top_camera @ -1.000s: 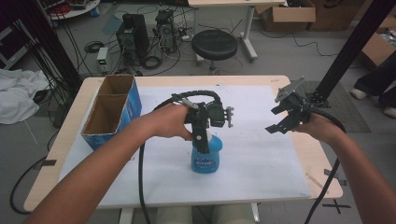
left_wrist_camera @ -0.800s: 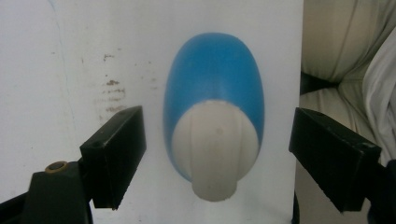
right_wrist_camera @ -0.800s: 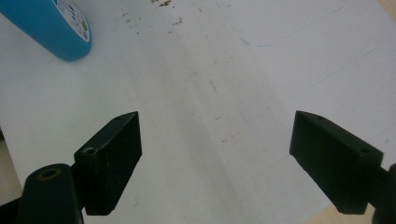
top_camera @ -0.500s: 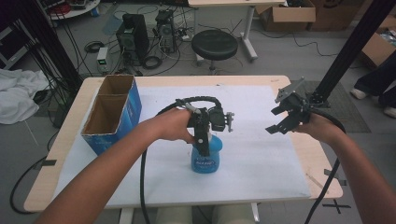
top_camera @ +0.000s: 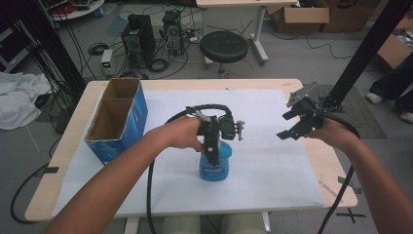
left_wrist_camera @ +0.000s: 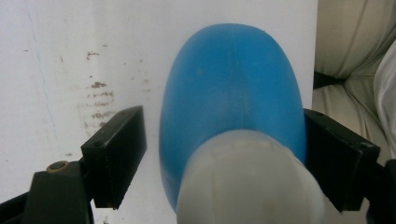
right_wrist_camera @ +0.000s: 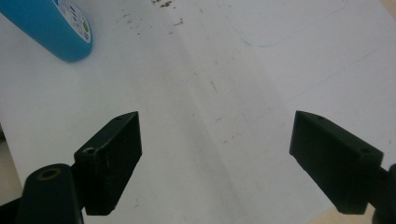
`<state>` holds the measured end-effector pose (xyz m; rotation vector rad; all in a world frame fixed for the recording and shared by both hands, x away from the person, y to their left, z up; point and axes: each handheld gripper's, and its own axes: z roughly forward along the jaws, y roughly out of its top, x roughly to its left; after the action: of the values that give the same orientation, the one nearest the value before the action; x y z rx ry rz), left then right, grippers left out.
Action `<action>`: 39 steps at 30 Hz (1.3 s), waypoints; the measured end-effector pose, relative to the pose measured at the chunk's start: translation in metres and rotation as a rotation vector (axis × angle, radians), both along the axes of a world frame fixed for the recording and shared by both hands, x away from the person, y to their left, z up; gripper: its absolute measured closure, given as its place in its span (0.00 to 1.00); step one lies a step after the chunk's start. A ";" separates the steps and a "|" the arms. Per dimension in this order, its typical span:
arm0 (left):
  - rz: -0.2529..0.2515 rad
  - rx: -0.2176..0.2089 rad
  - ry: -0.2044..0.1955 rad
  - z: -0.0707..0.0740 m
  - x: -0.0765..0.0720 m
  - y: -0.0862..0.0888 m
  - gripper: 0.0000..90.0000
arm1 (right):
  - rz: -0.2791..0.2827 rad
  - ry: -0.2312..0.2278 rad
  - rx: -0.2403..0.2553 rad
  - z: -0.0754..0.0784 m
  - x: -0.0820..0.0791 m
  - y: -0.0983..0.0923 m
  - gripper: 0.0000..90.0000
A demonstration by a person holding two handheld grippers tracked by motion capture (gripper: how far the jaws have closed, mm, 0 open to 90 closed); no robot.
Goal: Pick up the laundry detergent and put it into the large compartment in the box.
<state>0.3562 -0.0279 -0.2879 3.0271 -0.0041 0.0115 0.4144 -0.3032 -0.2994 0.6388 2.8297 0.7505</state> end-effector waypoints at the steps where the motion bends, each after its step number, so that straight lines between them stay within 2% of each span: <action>1: -0.002 0.004 0.001 -0.001 0.000 0.000 0.22 | 0.000 -0.001 0.001 0.000 0.000 0.000 0.19; 17: -0.017 0.015 0.000 -0.004 0.000 -0.001 0.25 | 0.000 -0.003 0.006 0.001 -0.001 -0.001 0.19; 39: -0.014 -0.002 -0.009 -0.002 0.000 0.002 0.33 | 0.004 0.000 0.008 0.001 -0.001 0.001 0.19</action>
<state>0.3564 -0.0262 -0.2899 3.0252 -0.0262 0.0240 0.4137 -0.3020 -0.2989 0.6342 2.8306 0.7623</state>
